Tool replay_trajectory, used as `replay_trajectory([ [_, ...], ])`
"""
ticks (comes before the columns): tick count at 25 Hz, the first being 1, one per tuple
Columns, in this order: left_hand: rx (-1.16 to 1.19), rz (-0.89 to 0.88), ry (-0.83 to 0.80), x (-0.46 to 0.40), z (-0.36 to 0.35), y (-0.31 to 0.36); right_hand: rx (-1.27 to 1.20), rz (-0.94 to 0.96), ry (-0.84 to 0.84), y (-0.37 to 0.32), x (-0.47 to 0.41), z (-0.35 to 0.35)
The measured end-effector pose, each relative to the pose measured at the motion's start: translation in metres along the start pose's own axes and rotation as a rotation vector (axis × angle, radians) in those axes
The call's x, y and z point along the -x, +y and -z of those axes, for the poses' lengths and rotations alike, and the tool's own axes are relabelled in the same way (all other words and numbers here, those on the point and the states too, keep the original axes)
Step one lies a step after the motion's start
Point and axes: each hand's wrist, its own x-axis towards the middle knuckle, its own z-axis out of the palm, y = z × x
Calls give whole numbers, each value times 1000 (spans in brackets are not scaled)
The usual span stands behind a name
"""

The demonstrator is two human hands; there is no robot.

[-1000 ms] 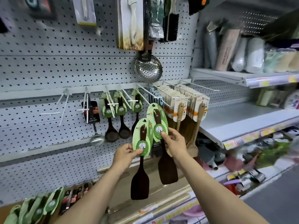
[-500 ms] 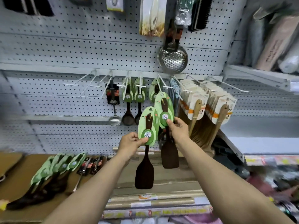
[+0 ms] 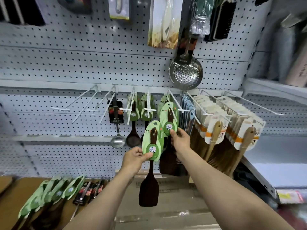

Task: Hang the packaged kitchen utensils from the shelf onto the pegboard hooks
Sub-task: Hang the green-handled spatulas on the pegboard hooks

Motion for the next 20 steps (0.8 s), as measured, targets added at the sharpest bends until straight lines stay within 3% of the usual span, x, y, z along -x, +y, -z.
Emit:
replay_trajectory([
  [6, 5, 1, -9, -19, 1, -3, 5, -40, 54, -2, -22, -21],
  [13, -21, 6, 9, 7, -3, -8, 91, -95, -34, -2, -7, -2],
  [15, -1, 7, 16, 20, -5, -5, 20, -96, -107, -14, 26, 9],
  [17, 33, 8, 18, 33, -9, -1, -69, -84, -286, -26, 63, 22],
  [20, 64, -13, 15, 52, -19, 7, -8, 23, -399, -36, 104, 38],
])
